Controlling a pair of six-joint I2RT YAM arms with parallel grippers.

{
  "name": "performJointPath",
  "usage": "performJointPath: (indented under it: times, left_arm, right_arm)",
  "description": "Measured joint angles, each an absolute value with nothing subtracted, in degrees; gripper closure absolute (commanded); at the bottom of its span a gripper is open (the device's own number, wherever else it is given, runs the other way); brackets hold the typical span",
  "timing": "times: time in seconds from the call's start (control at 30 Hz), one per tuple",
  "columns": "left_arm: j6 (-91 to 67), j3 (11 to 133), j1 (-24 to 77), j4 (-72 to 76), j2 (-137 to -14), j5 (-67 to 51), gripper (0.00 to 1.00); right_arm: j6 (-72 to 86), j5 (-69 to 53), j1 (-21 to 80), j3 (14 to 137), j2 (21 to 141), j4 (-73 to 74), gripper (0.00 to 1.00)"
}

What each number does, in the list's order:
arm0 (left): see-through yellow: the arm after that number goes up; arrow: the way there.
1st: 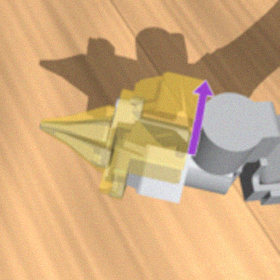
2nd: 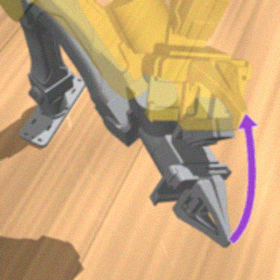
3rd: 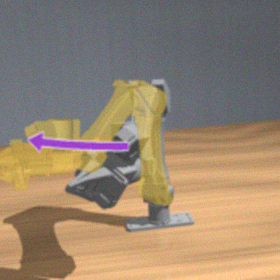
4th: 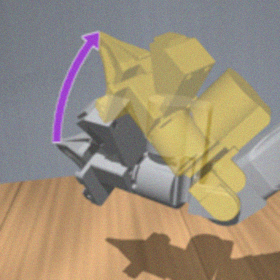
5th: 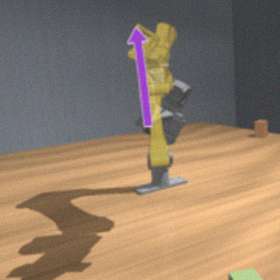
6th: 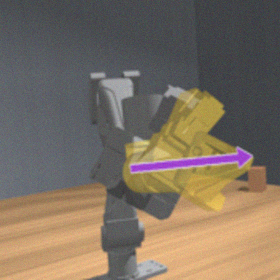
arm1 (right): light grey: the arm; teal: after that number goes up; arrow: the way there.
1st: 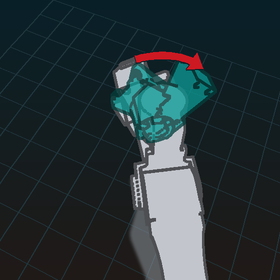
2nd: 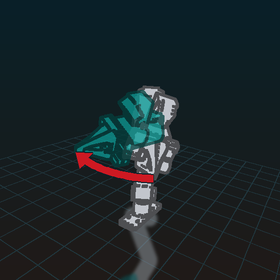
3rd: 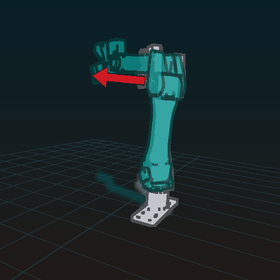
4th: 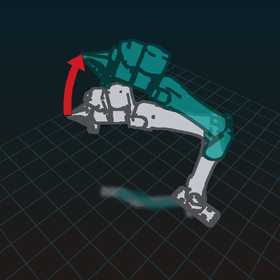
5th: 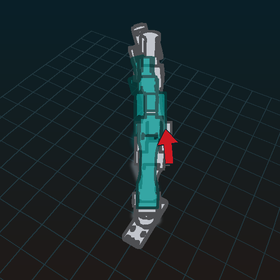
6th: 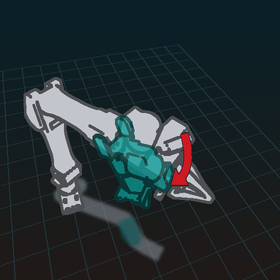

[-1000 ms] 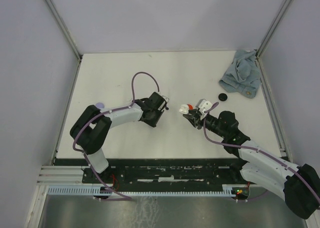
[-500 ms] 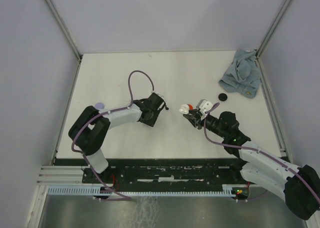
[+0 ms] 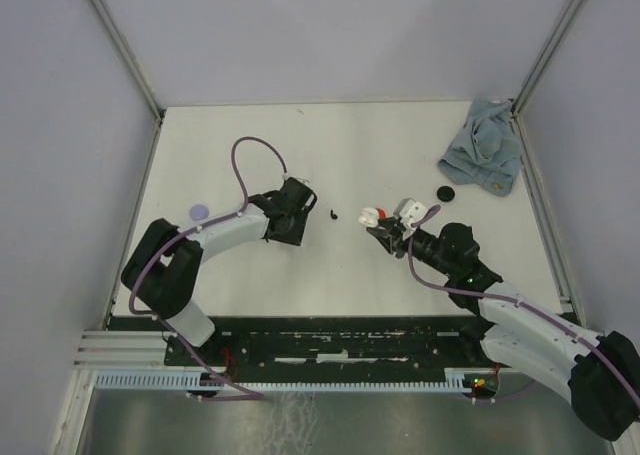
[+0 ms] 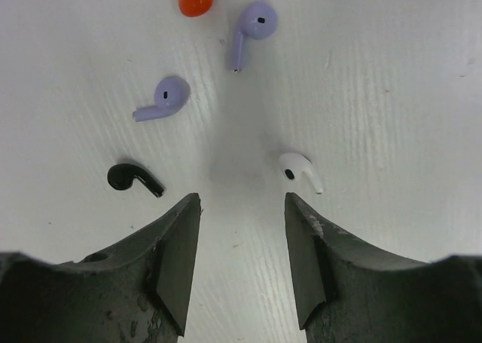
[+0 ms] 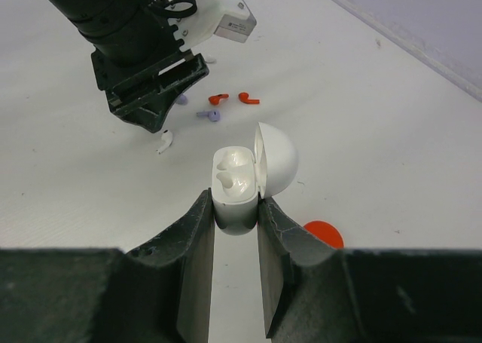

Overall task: Insert the wireless bluetooth earbuds into the charging case
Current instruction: Adjust the earbud at the center of the board, then pick up the earbud from the center of the board.

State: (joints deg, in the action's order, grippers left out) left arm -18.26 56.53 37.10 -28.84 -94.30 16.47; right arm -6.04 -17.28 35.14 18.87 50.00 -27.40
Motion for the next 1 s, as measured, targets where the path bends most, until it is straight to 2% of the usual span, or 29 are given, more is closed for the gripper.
performJointPath:
  times: [0.17,0.27,0.63,1.0]
  left_arm:
    - [-21.6,56.7,37.1,-28.8,-92.0,12.7,0.47]
    - [-23.4,57.3,37.1,-28.8,-92.4,10.8,0.52]
    - [-27.1,60.5,36.1,-28.9,-98.4,8.4,0.57]
    - [-27.2,61.7,36.0,-28.9,-101.0,7.3,0.73]
  right_arm:
    - [-6.0,-17.3,35.1,18.9,49.7,-27.4,0.98]
    - [-6.0,-17.3,35.1,18.9,49.7,-27.4,0.98]
    - [-6.1,-17.3,35.1,18.9,49.7,-27.4,0.98]
    - [-6.1,-17.3,35.1,18.9,49.7,-27.4,0.98]
